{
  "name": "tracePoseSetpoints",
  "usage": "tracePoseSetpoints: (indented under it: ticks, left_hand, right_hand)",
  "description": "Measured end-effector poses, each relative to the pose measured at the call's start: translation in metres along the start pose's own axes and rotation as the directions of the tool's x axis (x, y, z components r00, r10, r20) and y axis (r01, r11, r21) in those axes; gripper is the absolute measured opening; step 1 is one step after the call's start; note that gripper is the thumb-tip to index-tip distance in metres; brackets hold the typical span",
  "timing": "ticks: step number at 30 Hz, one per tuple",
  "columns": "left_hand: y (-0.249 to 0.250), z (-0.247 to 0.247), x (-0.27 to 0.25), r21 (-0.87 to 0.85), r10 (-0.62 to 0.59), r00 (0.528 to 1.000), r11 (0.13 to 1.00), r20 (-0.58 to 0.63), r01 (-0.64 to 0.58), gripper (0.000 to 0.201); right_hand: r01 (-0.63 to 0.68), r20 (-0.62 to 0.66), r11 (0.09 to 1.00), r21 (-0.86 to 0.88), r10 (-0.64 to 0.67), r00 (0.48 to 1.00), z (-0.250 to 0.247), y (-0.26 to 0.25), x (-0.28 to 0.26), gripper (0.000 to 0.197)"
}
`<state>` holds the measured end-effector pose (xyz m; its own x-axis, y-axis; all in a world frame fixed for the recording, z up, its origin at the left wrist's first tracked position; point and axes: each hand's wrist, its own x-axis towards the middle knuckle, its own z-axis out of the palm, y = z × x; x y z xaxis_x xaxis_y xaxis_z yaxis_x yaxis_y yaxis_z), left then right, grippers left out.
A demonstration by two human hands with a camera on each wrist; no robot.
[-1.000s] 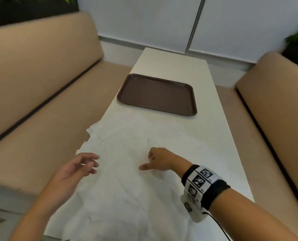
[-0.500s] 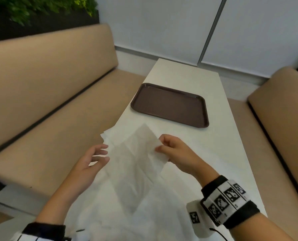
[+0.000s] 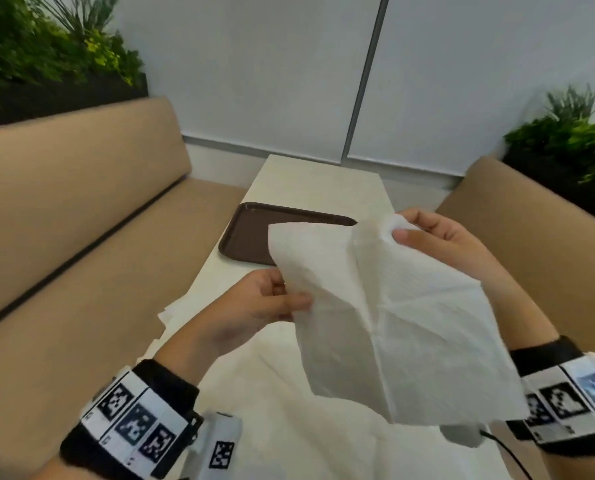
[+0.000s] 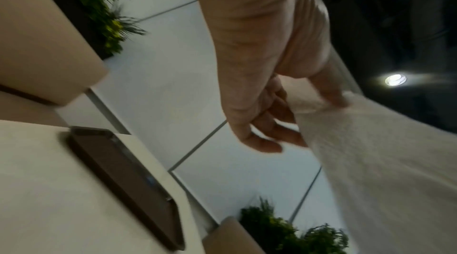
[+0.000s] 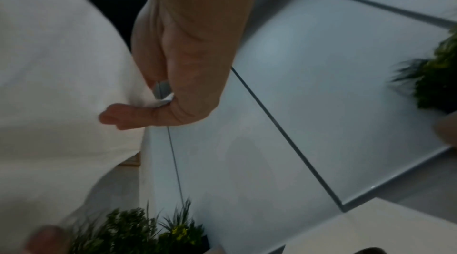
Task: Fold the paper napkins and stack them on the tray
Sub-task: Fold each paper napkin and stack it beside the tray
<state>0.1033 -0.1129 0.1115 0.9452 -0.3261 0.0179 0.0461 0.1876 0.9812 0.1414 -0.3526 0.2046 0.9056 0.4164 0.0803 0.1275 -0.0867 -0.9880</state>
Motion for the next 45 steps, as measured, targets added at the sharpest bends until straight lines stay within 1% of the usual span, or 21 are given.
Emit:
tracePoseSetpoints:
  ticks: [1, 2, 3, 4, 6, 9, 10, 12, 15, 19, 21, 24, 25, 27, 30, 31, 32, 35, 36, 39, 45]
  left_hand:
    - [0.002, 0.005, 0.002, -0.022, 0.015, 0.999, 1.0, -0.03, -0.015, 0.02]
    - [0.004, 0.009, 0.003, -0.048, 0.03, 0.997, 0.998, -0.068, -0.034, 0.016]
    - [0.005, 0.011, 0.004, -0.074, 0.045, 0.993, 0.996, -0.108, -0.054, 0.015]
    - [0.007, 0.013, 0.004, -0.09, 0.061, 0.988, 0.993, -0.144, -0.075, 0.017]
    - [0.01, 0.015, 0.004, -0.078, 0.091, 0.978, 0.991, -0.188, -0.107, 0.024]
    - [0.014, 0.015, 0.002, -0.034, 0.1, 0.973, 0.993, -0.208, -0.109, 0.029]
    - [0.015, 0.014, 0.002, -0.025, 0.094, 0.973, 0.994, -0.21, -0.102, 0.028]
    - [0.016, 0.014, -0.001, -0.014, 0.083, 0.974, 0.996, -0.21, -0.088, 0.025]
    - [0.015, 0.013, -0.004, 0.007, 0.076, 0.969, 0.997, -0.234, -0.076, 0.02]
    - [0.013, 0.012, -0.01, 0.021, 0.065, 0.966, 0.998, -0.249, -0.061, 0.024]
    - [0.014, 0.012, -0.015, 0.007, 0.067, 0.977, 0.998, -0.201, -0.067, 0.04]
    - [0.018, 0.011, -0.021, -0.006, 0.095, 0.984, 0.995, -0.154, -0.097, 0.083]
    - [0.02, 0.011, -0.023, 0.005, 0.115, 0.982, 0.993, -0.152, -0.116, 0.088]
    - [0.023, 0.015, -0.025, 0.047, 0.168, 0.969, 0.986, -0.179, -0.162, 0.088]
    - [0.028, 0.023, -0.028, 0.109, 0.265, 0.938, 0.963, -0.225, -0.246, 0.091]
    - [0.03, 0.026, -0.029, 0.124, 0.304, 0.924, 0.951, -0.231, -0.282, 0.087]
    - [0.03, 0.027, -0.03, 0.137, 0.341, 0.911, 0.939, -0.23, -0.317, 0.078]
    - [0.03, 0.028, -0.03, 0.232, 0.419, 0.886, 0.899, -0.201, -0.372, 0.033]
    - [0.03, 0.028, -0.029, 0.245, 0.425, 0.882, 0.894, -0.202, -0.375, 0.025]
    - [0.028, 0.027, -0.027, 0.251, 0.429, 0.873, 0.894, -0.233, -0.372, 0.016]
    - [0.02, 0.025, -0.021, 0.311, 0.437, 0.857, 0.883, -0.273, -0.351, 0.015]
  right_hand:
    - [-0.037, -0.043, 0.995, -0.089, 0.034, 0.999, -0.005, 0.001, -0.003, 0.049]
    - [-0.074, -0.066, 0.987, -0.143, 0.065, 0.996, -0.009, 0.003, -0.006, 0.072]
    - [-0.095, -0.071, 0.988, -0.12, 0.087, 0.994, -0.014, 0.01, -0.012, 0.087]
    - [-0.103, -0.076, 0.994, -0.04, 0.1, 0.992, -0.016, 0.017, -0.018, 0.087]
    - [-0.13, -0.074, 0.984, 0.123, 0.14, 0.987, -0.019, 0.028, -0.032, 0.071]
    - [-0.099, -0.016, 0.967, 0.235, 0.105, 0.994, -0.024, 0.042, -0.049, 0.112]
    - [-0.086, -0.016, 0.965, 0.249, 0.093, 0.996, -0.022, 0.043, -0.053, 0.115]
    - [-0.08, -0.04, 0.955, 0.285, 0.095, 0.995, -0.018, 0.045, -0.056, 0.106]
    - [-0.061, -0.132, 0.967, 0.249, 0.096, 0.987, -0.01, 0.047, -0.062, 0.091]
    - [-0.011, -0.144, 0.985, 0.17, 0.036, 0.989, -0.004, 0.049, -0.062, 0.082]
    - [0.029, -0.174, 0.995, 0.091, -0.012, 0.985, -0.004, 0.051, -0.061, 0.074]
    - [0.1, -0.242, 0.994, 0.036, -0.088, 0.966, -0.007, 0.056, -0.06, 0.062]
    - [0.132, -0.255, 0.991, 0.033, -0.119, 0.959, -0.006, 0.055, -0.06, 0.059]
    - [0.178, -0.284, 0.983, 0.035, -0.161, 0.945, -0.005, 0.055, -0.06, 0.053]
    - [0.214, -0.317, 0.975, 0.06, -0.185, 0.93, -0.004, 0.055, -0.058, 0.024]
    - [0.225, -0.327, 0.973, 0.059, -0.195, 0.925, -0.004, 0.053, -0.059, 0.018]
    - [0.233, -0.329, 0.971, 0.054, -0.202, 0.922, -0.003, 0.052, -0.059, 0.018]
    - [0.24, -0.32, 0.969, 0.058, -0.21, 0.924, -0.004, 0.047, -0.063, 0.023]
    - [0.247, -0.312, 0.968, 0.049, -0.22, 0.924, -0.006, 0.047, -0.064, 0.027]
    - [0.237, -0.333, 0.971, 0.027, -0.215, 0.918, -0.009, 0.046, -0.065, 0.026]
    - [0.223, -0.387, 0.975, -0.021, -0.214, 0.897, -0.01, 0.049, -0.067, 0.023]
